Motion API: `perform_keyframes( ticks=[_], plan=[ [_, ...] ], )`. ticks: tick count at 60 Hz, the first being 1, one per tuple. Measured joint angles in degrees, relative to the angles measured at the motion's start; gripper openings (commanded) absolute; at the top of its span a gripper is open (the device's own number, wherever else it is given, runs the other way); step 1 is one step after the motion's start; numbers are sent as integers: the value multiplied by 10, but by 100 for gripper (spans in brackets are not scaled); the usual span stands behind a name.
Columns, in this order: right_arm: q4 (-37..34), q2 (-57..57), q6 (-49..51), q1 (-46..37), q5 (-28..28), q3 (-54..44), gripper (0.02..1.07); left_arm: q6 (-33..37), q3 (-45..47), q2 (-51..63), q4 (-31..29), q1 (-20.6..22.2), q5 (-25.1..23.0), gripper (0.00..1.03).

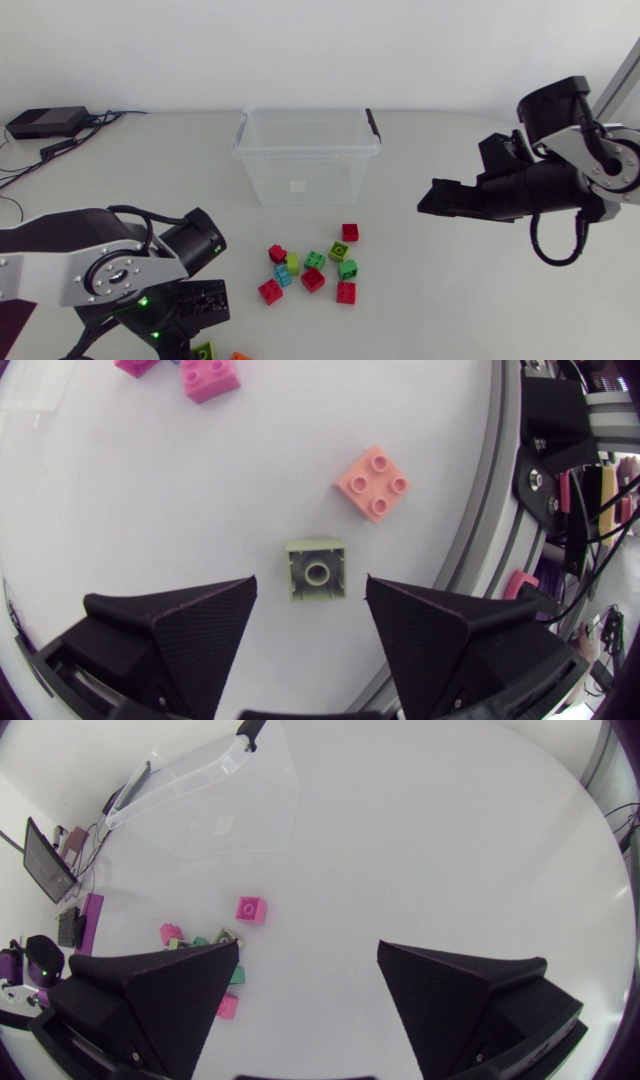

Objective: Pick up the duplo bricks and place them in the container

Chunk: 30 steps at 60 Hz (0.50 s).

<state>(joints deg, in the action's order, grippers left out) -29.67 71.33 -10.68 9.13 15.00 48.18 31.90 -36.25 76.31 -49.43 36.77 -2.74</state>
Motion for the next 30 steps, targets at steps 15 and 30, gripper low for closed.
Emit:
perform_keyframes(
  ticks=[15,30],
  plan=[
    [-2,97,-70,125,-61,34,102,-6,0,74,4,-15,-27,26],
    [-3,222,-89,192,-136,112,96,-6,-4,81,2,-25,-50,19]
  ],
)
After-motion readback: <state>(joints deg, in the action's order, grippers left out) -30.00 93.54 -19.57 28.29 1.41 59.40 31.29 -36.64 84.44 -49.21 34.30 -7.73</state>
